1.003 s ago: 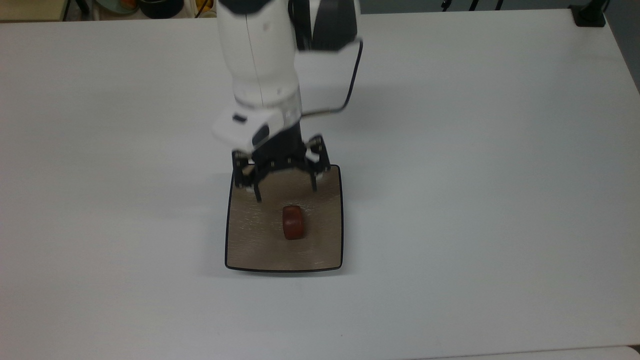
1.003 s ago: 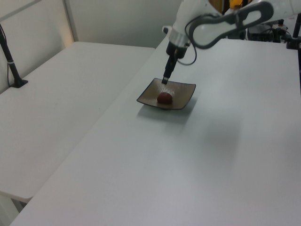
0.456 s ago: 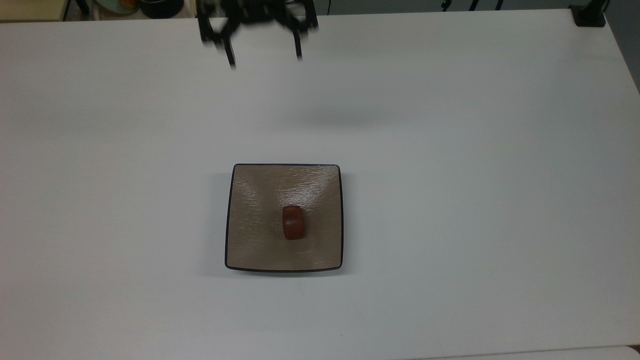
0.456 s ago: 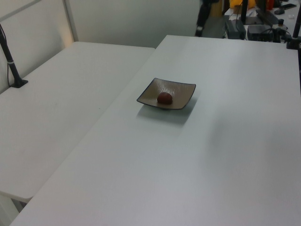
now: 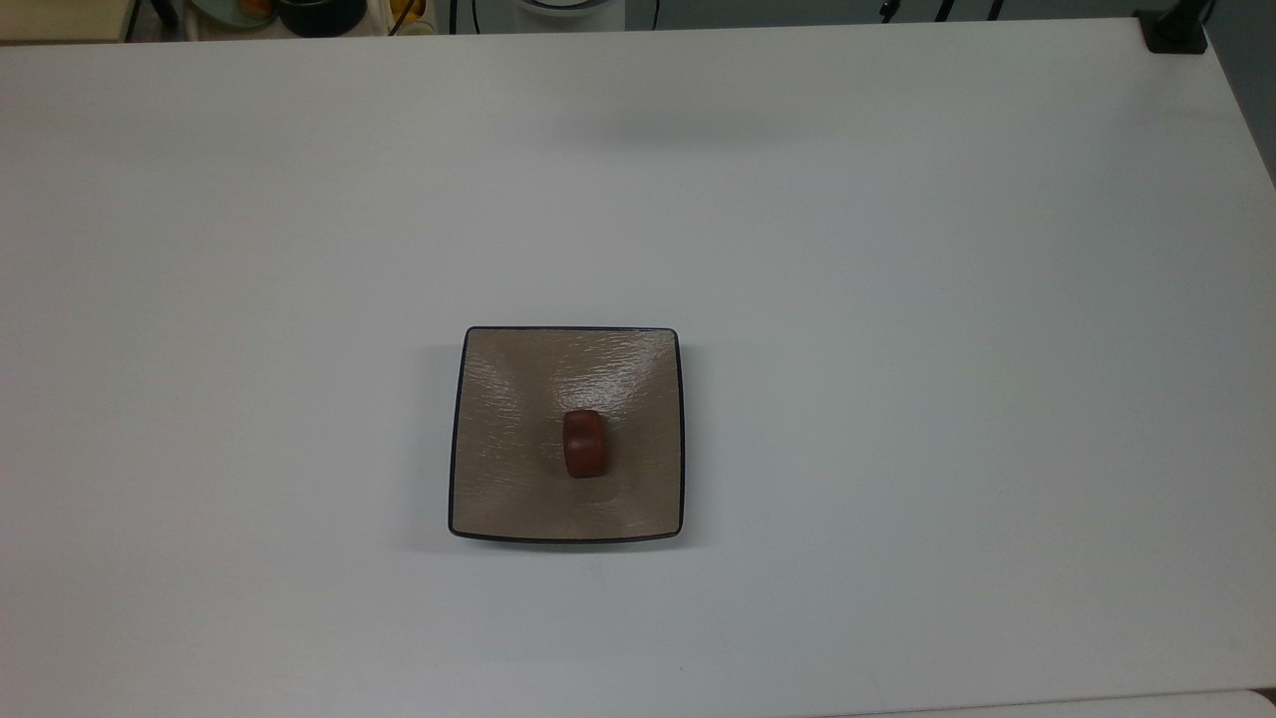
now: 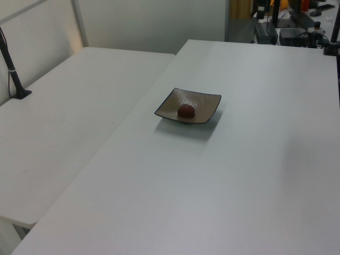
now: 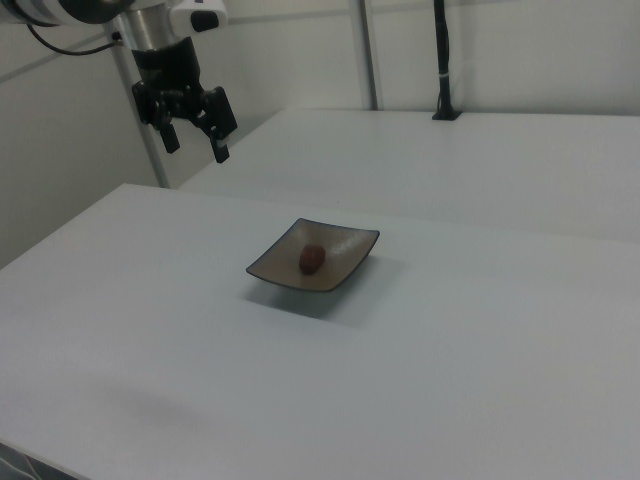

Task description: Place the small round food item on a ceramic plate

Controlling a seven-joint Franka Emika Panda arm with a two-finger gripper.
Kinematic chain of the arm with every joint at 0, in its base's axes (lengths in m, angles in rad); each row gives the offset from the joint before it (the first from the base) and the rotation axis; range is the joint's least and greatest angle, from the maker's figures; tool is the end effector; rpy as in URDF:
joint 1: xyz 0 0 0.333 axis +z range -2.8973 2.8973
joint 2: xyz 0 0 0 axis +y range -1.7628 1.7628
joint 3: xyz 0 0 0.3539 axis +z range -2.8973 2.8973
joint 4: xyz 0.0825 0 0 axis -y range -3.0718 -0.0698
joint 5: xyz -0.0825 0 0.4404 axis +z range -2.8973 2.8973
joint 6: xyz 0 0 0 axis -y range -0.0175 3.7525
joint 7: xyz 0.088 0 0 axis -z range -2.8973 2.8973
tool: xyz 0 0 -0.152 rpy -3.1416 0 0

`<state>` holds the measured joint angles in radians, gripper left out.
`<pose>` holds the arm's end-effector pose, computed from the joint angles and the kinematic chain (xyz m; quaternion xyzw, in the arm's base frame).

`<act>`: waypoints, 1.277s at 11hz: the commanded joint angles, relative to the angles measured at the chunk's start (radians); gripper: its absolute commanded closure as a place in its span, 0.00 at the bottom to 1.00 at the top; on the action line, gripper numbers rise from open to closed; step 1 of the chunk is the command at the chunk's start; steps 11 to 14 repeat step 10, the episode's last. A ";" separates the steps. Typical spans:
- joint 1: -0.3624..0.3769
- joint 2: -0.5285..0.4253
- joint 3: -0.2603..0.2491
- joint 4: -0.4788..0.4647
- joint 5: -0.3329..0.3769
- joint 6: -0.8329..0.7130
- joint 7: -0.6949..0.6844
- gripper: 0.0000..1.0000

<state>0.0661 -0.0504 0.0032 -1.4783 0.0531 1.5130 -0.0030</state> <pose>0.5873 0.0492 0.6912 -0.9980 -0.0388 -0.0416 0.0277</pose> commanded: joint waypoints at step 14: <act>0.029 -0.086 -0.014 -0.226 -0.004 0.177 -0.022 0.00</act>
